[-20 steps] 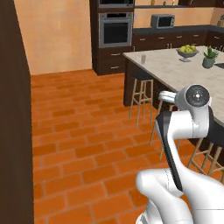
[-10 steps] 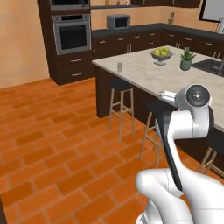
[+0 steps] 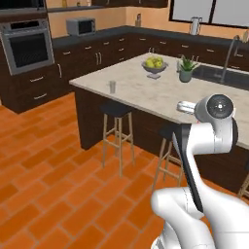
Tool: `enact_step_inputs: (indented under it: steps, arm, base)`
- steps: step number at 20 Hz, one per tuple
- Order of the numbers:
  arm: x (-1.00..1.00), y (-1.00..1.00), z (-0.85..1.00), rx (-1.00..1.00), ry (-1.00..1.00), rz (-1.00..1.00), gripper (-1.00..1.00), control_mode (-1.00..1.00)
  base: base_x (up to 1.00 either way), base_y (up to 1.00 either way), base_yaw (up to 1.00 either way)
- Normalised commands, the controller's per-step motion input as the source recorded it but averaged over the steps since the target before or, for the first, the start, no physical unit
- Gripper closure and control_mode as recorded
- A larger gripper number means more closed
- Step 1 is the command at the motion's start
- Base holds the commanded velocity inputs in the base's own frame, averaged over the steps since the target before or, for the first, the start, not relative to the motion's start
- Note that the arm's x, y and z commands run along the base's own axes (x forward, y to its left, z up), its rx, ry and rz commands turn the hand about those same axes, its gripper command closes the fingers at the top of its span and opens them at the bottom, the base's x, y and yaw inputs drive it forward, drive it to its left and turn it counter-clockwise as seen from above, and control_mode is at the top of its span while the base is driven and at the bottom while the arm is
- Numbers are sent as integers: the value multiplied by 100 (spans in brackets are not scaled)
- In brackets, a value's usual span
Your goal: Take a straw from the drawer in front and place it inside the glass cup on the dining counter.
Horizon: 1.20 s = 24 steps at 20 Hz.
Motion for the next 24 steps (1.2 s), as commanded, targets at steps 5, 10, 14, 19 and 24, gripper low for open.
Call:
enact_step_inputs:
  steps: [5, 10, 14, 19, 24]
  arm:
    - [0, 0, 0, 0, 0, 0, 100, 100]
    - [0, 0, 0, 0, 0, 0, 100, 100]
    - [0, 0, 0, 0, 0, 0, 100, 100]
    - [0, 0, 0, 0, 0, 0, 100, 100]
    - [0, 0, 0, 0, 0, 0, 100, 100]
  base:
    - [70, 99, -49]
    - [67, 100, -49]
    - [62, 100, -50]
    - [51, 100, -50]
    - [54, 98, -46]
